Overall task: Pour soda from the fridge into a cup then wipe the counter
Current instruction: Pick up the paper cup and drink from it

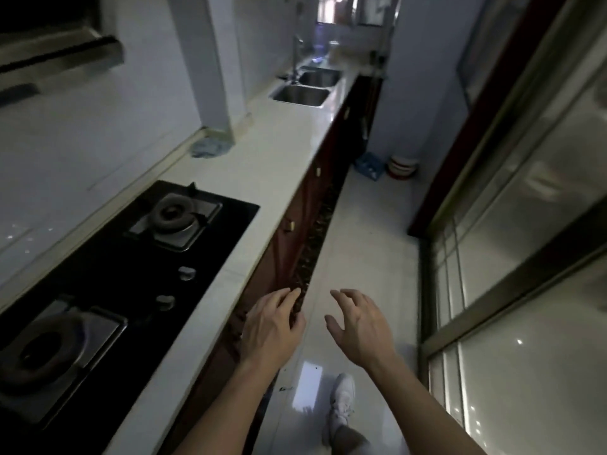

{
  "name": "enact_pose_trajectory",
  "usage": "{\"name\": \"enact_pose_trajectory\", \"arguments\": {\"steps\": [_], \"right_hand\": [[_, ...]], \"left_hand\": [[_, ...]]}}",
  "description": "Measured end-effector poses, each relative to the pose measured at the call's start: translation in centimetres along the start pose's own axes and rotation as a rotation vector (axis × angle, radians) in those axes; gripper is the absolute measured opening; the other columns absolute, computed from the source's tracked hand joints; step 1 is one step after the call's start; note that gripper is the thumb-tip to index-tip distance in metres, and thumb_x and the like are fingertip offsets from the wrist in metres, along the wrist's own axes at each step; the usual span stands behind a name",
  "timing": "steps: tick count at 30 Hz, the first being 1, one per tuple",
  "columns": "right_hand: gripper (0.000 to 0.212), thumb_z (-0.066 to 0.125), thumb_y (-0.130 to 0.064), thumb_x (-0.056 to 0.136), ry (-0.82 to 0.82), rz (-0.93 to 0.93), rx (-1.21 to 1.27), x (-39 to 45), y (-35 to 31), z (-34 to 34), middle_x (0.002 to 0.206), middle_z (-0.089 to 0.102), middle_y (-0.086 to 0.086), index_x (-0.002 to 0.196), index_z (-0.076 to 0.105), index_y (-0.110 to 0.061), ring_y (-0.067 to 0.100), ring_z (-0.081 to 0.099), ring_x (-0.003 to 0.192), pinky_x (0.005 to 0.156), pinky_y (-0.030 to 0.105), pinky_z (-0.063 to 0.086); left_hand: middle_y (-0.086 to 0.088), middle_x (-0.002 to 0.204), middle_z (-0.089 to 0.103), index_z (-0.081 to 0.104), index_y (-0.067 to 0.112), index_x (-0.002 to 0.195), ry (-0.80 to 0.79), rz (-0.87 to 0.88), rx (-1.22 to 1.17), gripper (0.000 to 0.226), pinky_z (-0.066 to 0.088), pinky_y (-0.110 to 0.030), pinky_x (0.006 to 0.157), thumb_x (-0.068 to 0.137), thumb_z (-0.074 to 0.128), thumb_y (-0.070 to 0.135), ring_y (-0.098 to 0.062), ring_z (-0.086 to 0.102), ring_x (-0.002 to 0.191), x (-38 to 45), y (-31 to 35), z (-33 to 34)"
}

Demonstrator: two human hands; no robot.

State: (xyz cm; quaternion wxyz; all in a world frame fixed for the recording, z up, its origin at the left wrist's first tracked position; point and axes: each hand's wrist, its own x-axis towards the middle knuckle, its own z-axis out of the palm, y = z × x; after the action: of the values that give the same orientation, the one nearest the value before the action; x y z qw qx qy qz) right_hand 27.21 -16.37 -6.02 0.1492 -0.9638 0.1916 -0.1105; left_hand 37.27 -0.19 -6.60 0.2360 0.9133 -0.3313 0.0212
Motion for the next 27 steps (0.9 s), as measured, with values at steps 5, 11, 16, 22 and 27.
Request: {"name": "enact_pose_trajectory", "arguments": {"steps": [5,11,16,22,27], "right_hand": [[0.049,0.059,-0.043,0.089,0.021,0.092,-0.009,3.5,5.4,-0.5,0.122,0.064,0.006,0.131,0.058,-0.017,0.024,0.060,0.111,0.096,0.038,0.048],[0.051,0.055,-0.044,0.090,0.022,0.116,0.012,12.6,12.5,-0.8,0.125,0.062,0.005,0.133,0.056,-0.018,0.024,0.059,0.112,0.100,0.043,0.047],[0.050,0.058,-0.043,0.087,0.029,0.098,0.028,20.2,18.1,-1.9,0.120,0.064,0.006,0.130,0.059,-0.017,0.026,0.061,0.106,0.094,0.045,0.051],[0.047,0.061,-0.041,0.086,0.064,0.111,0.038,27.0,23.2,-3.3,0.117,0.066,0.005,0.127,0.060,-0.017,0.024,0.062,0.103,0.091,0.041,0.052],[0.049,0.058,-0.043,0.088,0.062,0.148,0.035,32.3,27.3,-3.5,0.121,0.064,0.004,0.130,0.058,-0.019,0.023,0.060,0.109,0.096,0.041,0.050]], "left_hand": [[-0.003,0.130,0.063,0.059,0.019,0.135,-0.035,0.132,0.020,0.046,0.051,-0.038,0.098,0.092,0.059,0.035,-0.021,0.058,0.118,6.7,3.4,2.6],[-0.005,0.122,0.067,0.065,0.015,0.128,0.013,0.200,0.075,0.043,0.052,-0.038,0.093,0.088,0.067,0.030,-0.022,0.063,0.109,18.3,7.1,6.1],[-0.004,0.122,0.067,0.065,0.015,0.128,0.014,0.211,0.082,0.042,0.052,-0.037,0.093,0.089,0.066,0.030,-0.021,0.062,0.110,26.5,10.7,8.7],[-0.003,0.119,0.067,0.065,0.015,0.126,0.013,0.228,0.058,0.042,0.052,-0.034,0.091,0.086,0.070,0.027,-0.020,0.063,0.108,34.0,13.3,11.5],[-0.002,0.120,0.067,0.065,0.015,0.126,0.010,0.262,0.042,0.043,0.052,-0.035,0.094,0.085,0.071,0.026,-0.020,0.062,0.110,40.8,14.8,14.1]]}}
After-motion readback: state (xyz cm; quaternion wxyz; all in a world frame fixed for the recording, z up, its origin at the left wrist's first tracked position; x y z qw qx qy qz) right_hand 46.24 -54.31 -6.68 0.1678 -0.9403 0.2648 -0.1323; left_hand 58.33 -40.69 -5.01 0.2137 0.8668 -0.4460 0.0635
